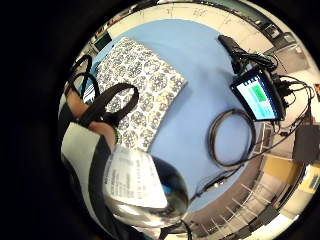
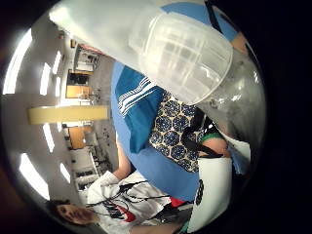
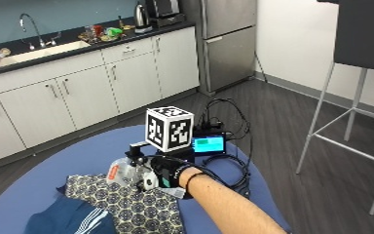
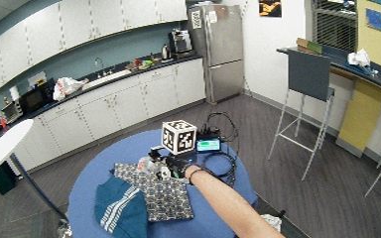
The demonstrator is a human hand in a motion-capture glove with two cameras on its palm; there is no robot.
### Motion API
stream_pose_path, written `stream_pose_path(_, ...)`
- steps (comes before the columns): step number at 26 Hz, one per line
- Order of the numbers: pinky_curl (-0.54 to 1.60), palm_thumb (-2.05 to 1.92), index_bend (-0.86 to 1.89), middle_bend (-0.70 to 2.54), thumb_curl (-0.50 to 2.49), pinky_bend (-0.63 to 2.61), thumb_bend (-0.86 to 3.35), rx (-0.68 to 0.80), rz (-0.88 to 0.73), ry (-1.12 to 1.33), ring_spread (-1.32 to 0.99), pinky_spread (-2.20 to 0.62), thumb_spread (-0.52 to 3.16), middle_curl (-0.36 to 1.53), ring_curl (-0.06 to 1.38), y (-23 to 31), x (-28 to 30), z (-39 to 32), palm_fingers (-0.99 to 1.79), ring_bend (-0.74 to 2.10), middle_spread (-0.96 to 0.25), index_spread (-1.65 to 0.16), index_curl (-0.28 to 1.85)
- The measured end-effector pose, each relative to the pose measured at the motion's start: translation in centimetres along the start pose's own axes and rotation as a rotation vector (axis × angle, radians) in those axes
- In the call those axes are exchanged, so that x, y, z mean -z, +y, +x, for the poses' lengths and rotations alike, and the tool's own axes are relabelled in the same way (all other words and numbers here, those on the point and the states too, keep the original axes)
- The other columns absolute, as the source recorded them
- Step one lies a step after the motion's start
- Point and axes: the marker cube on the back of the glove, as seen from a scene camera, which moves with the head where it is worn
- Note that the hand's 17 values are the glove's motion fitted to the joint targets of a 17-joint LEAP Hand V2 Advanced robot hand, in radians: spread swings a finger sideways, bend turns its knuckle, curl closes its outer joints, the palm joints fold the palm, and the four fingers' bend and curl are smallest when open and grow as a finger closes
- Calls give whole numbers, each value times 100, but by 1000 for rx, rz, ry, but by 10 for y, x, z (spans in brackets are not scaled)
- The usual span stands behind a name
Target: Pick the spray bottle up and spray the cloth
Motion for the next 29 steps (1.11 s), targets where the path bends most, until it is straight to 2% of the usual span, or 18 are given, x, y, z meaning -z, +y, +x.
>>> stream_pose_path(29, 36, 99, 11, 41, 63, 60, -3, 23, -27, 13, -11, -18, 63, 48, 42, 10, -8, -3, 121, 65, -11, -25, 28)
